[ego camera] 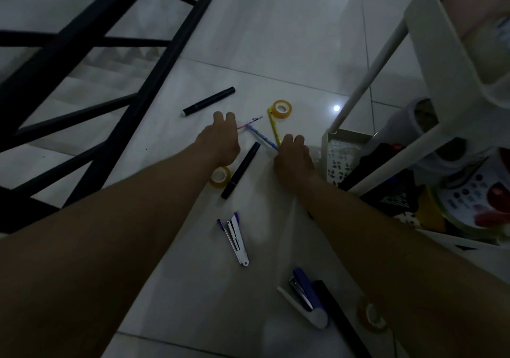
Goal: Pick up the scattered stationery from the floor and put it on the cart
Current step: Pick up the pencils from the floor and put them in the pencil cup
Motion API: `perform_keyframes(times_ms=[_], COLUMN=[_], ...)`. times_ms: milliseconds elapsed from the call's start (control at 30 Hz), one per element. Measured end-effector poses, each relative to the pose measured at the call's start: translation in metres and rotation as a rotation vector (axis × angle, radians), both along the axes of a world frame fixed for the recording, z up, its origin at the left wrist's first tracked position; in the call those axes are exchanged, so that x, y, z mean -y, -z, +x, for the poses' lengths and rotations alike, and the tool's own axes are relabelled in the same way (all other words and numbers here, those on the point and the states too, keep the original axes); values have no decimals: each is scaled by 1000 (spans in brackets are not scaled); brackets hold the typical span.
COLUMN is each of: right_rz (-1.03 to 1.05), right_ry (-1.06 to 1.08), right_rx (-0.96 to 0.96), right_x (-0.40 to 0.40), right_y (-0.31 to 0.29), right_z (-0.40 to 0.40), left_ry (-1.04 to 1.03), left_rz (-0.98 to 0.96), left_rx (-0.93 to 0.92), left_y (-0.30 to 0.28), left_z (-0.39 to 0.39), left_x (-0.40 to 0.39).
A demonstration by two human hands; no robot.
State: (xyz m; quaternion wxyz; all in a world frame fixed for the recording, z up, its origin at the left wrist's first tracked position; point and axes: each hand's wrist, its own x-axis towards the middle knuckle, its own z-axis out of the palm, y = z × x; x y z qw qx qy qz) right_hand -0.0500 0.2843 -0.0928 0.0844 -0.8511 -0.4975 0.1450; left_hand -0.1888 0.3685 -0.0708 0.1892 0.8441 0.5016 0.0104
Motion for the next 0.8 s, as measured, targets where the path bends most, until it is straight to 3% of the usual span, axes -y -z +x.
perform_keyframes(times_ms=[167,267,367,400,467,600,800], right_rz=[-16,32,122,147,192,256,247], right_ry=[75,115,163,197,279,416,419], right_rx=[-69,-214,-365,-438,-673,-1204,-1407], right_x=[3,3,1,0,1,10,32], right_y=[-5,-11,-19,-22,-29,-51,-75], right_z=[-8,-12,-15,-16,-21,-29,-33], left_ry=[-177,-423,-475,-521,-455,-625,-625], left_rz=[-272,-486,-532,-617,-612,-653,-694], left_rx=[112,357,413,503,552,718,757], left_y=[-8,-19,-40,-44,-53,-74,-98], left_z=[8,14,18,19,20,30,28], left_x=[6,10,12,11,11,19,35])
